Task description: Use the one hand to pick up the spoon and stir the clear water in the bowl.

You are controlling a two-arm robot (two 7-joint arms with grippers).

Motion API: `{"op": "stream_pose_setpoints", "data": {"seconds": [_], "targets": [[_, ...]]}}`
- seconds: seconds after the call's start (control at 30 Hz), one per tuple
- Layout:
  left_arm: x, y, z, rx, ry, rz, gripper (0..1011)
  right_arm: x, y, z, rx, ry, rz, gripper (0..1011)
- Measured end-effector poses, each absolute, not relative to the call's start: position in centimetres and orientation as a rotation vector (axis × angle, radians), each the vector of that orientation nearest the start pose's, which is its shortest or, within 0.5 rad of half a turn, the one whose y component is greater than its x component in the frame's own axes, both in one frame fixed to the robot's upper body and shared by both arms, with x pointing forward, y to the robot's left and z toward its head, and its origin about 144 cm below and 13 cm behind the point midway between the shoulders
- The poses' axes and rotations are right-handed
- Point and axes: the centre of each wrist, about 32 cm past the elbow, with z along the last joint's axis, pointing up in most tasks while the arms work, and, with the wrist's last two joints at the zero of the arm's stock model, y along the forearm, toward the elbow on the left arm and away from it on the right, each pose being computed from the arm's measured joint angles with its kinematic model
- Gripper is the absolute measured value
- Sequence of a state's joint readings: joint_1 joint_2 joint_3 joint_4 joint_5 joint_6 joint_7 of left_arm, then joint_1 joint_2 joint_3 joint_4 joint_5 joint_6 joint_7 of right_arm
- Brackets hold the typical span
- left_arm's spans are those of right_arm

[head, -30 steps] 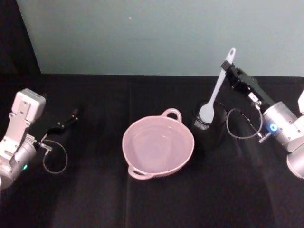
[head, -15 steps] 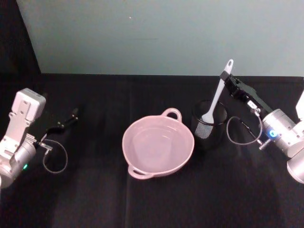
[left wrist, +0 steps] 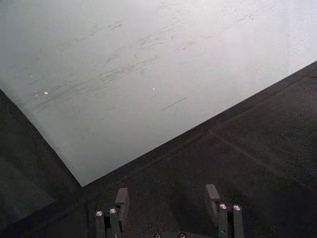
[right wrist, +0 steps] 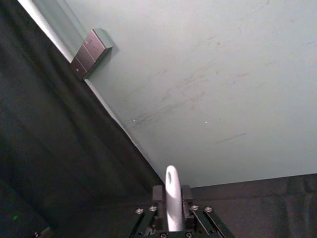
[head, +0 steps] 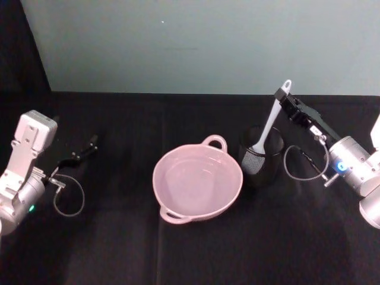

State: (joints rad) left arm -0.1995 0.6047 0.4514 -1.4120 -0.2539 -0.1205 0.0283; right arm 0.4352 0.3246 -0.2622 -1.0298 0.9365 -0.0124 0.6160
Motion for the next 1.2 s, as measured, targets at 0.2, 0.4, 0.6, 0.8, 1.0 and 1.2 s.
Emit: {"op": "stream_pose_setpoints", "data": {"seconds": [0.2, 0.4, 0.6, 0.8, 1.0, 1.2], "targets": [[48.9, 31.0, 114.0, 0.304, -0.285, 1.248, 1011, 56.9, -30.6, 113.7, 0.411, 0.391, -0.931, 413], [48.9, 31.0, 114.0, 0.304, -0.285, 1.248, 1011, 56.8, -30.6, 113.7, 0.410, 0.388, -0.932, 574], [48.9, 31.0, 114.0, 0.304, -0.285, 1.248, 1011, 56.8, -30.6, 113.7, 0.409, 0.387, -0.932, 772], [48.9, 31.0, 114.0, 0.304, -0.285, 1.248, 1011, 56.9, -30.7, 113.7, 0.318, 0.304, -0.977, 947], [48.9, 31.0, 114.0, 0.304, -0.285, 1.248, 1011, 56.2, -30.7, 114.1, 0.210, 0.169, -1.027, 1002], [48.9, 31.0, 114.0, 0.304, -0.285, 1.248, 1011, 54.7, -31.0, 115.2, 0.149, 0.043, -1.042, 1002]]}}
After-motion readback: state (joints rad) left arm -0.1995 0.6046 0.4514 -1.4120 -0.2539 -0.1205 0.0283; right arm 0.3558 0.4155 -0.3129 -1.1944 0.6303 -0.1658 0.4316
